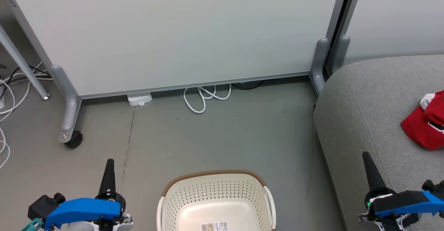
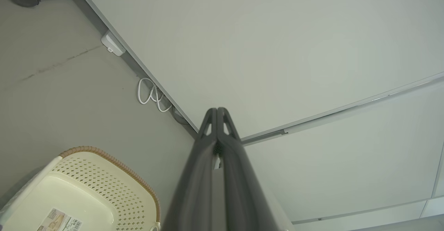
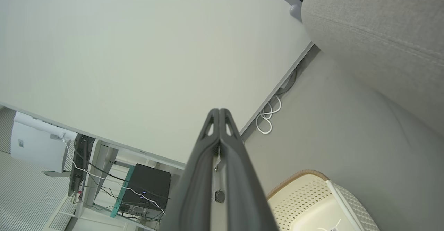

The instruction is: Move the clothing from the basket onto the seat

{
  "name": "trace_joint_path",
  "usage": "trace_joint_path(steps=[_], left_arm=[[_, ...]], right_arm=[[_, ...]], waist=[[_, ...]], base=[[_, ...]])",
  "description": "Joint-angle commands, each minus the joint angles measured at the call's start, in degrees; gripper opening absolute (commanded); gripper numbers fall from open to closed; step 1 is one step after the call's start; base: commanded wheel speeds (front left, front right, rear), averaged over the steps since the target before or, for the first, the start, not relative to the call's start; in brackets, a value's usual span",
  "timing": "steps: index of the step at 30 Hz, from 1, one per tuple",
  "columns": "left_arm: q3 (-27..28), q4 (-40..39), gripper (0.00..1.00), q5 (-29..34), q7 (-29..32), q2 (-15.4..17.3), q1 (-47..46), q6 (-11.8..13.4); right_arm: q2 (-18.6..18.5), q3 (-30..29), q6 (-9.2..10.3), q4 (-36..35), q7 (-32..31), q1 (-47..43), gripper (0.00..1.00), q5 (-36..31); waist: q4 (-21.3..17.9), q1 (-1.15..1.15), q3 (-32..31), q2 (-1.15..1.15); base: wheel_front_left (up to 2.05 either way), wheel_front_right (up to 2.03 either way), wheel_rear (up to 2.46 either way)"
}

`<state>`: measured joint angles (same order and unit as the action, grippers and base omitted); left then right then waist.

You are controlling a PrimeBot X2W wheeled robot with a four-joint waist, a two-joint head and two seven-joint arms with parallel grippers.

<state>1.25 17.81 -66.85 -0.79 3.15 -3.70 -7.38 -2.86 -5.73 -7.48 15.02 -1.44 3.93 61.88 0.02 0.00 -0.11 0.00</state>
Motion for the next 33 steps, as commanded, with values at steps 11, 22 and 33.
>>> trace_joint_path(steps=[11,22,33], left_arm=[[1.5,-1.4,0.0,-6.2,1.8,0.0,-1.8,-0.1],[2.5,-2.1,0.0,-11.4,3.2,0.0,-2.1,-0.1],[3.4,-2.7,0.0,-16.0,4.6,-0.1,-2.3,-0.2]], right_arm=[[-0.1,-0.3,-0.02,-0.8,-1.3,1.6,0.0,7.5],[-0.1,-0.5,-0.02,-0.9,-2.3,2.0,0.0,13.5],[-0.1,-0.6,-0.02,-1.0,-3.3,2.2,0.0,19.1]], waist=[[0.0,0.0,0.1,0.0],[0.0,0.0,0.1,0.0],[0.0,0.0,0.2,0.0]], base=[[0.0,0.0,0.0],[0.0,0.0,0.0],[0.0,0.0,0.0]])
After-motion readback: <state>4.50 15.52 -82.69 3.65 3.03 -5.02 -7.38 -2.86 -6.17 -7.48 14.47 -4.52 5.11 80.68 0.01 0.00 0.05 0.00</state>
